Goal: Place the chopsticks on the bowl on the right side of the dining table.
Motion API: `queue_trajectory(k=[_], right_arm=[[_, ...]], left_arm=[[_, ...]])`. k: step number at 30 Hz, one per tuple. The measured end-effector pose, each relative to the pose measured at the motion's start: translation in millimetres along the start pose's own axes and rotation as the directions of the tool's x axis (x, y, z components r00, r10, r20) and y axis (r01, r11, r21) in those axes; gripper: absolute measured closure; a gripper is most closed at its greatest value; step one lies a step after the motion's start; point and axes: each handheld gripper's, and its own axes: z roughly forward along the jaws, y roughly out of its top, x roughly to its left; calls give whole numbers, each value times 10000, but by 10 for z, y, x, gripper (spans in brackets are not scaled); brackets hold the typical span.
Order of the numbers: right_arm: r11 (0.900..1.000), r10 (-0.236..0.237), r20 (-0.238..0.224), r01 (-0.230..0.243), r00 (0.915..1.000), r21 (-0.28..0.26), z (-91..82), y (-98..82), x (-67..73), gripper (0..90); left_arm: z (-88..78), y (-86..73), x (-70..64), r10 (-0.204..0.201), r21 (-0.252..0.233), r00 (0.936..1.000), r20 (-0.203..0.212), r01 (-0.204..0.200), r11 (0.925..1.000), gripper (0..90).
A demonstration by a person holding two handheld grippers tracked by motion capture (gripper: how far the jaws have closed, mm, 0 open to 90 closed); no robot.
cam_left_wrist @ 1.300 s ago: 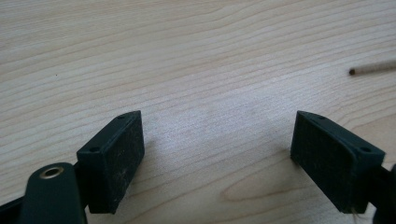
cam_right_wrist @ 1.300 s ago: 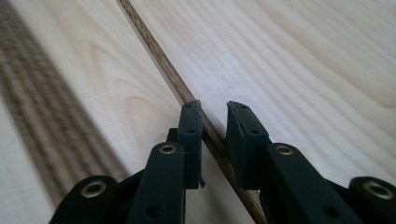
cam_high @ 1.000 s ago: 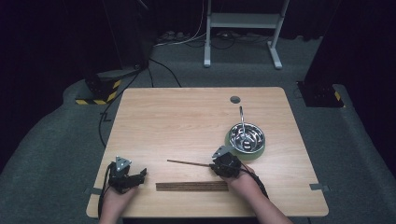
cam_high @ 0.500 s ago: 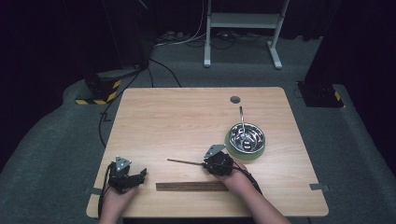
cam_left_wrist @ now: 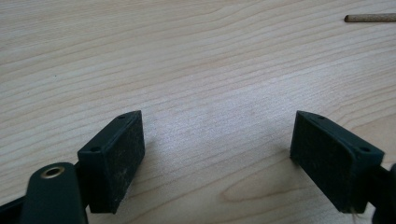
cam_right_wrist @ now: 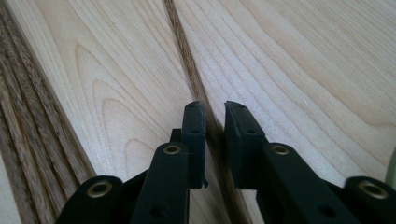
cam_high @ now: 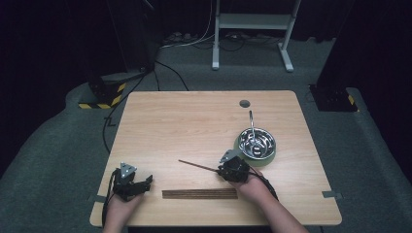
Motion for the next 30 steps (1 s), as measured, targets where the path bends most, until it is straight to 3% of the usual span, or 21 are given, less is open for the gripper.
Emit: queue_trajectory(k=[14,24,30], right_arm=[[9998,-177,-10,177,9998,-109,21,9,-3,783],[9990,-410,-80,409,9991,-181,29,6,-3,839],[9984,-569,120,570,9983,-53,24,26,15,840]], left_arm=[[4,-3,-11,-103,-72,9999,7,103,9999,180],[-2,-5,-9,-47,-13,10000,-31,47,10000,182],[-2,-5,-10,-58,-15,10000,-34,58,10000,182]])
